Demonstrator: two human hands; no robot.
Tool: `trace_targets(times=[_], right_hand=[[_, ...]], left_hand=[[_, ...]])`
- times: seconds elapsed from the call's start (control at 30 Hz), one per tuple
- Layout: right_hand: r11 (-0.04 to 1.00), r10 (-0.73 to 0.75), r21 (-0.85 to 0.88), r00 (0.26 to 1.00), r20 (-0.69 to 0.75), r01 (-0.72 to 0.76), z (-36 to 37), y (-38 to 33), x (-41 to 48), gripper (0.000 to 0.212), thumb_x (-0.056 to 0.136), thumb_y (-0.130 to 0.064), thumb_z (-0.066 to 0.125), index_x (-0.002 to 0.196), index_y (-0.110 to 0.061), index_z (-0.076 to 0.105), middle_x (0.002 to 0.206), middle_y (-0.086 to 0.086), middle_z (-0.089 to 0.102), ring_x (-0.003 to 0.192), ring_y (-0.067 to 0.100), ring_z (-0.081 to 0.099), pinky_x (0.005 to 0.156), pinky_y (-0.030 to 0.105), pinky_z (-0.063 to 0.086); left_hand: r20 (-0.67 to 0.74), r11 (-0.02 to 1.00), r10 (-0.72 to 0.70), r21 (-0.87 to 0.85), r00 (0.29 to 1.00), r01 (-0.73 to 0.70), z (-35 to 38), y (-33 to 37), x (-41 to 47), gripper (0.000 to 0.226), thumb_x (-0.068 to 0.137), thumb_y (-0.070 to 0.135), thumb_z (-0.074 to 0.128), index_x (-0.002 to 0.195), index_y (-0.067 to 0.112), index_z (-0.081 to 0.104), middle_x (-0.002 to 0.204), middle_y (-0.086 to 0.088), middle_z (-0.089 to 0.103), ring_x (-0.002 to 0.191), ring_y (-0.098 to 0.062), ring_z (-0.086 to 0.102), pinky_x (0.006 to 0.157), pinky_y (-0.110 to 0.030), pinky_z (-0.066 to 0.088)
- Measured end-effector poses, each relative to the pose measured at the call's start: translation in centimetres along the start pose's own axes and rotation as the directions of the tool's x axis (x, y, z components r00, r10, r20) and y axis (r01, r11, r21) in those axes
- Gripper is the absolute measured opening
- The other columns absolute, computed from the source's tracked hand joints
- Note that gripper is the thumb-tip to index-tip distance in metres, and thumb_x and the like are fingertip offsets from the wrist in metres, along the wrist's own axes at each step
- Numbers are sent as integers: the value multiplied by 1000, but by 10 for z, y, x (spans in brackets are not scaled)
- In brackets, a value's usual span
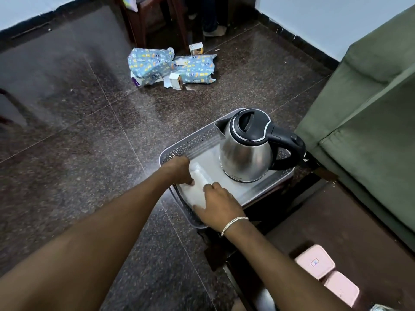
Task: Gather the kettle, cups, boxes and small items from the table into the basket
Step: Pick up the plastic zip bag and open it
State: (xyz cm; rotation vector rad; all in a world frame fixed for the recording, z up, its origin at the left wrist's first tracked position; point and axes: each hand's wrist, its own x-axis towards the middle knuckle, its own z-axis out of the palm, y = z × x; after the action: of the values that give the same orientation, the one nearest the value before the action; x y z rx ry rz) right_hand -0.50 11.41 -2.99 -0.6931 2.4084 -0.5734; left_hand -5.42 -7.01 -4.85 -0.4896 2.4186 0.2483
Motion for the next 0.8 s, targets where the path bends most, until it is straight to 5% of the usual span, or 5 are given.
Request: trace_targets(times=[0.1, 0.27, 0.47, 0.67, 0.8], right_hand=[[997, 19, -72, 999, 29, -17, 14, -3, 6, 60, 84, -47, 66, 123, -4, 50, 125, 16, 50, 117, 39, 51, 96, 47, 46], [995, 14, -96, 999, -43, -18, 21, -2, 10, 57, 87, -44, 64, 125, -4, 48, 127, 17, 51, 117, 39, 52, 93, 48, 48], [996, -17, 77, 973, -231, 35, 2, -7, 2, 29, 87, -22, 58, 114, -10, 54, 109, 16, 65, 99, 42, 63, 79, 45, 50], [893, 99, 448, 953, -287, 42, -39, 1, -23, 19, 86, -11, 61, 75, -12, 46, 72, 15, 57, 74, 37, 53, 69, 46, 46], [768, 109, 635, 960, -257, 83, -60, 15, -52, 6, 87, -11, 67, 88, -5, 65, 80, 11, 71, 77, 30, 66, 72, 41, 54]], left_hand=[[-9, 1000, -12, 0, 1000, 12, -1, 0, 3, 51, 87, 37, 80, 121, 2, 65, 129, -19, 67, 119, -36, 63, 93, -37, 50], [11, 986, 4, -164, 1000, -2, -14, 3, -1, 17, 95, 26, 64, 96, 9, 63, 102, -17, 69, 81, -29, 61, 56, -26, 41], [-31, 813, -37, -583, 999, 13, -32, 7, -24, 24, 95, 27, 68, 79, 10, 58, 56, -2, 67, 41, -18, 66, 36, -21, 48], [-111, 325, 68, -937, 991, -127, -30, 18, -77, 63, 84, 66, 68, 106, 9, 54, 83, -18, 79, 74, -28, 78, 58, -25, 56], [-138, 358, 146, -916, 980, -182, -5, 29, -108, 40, 84, 48, 82, 95, 13, 66, 83, -8, 77, 75, -17, 74, 68, -29, 59]])
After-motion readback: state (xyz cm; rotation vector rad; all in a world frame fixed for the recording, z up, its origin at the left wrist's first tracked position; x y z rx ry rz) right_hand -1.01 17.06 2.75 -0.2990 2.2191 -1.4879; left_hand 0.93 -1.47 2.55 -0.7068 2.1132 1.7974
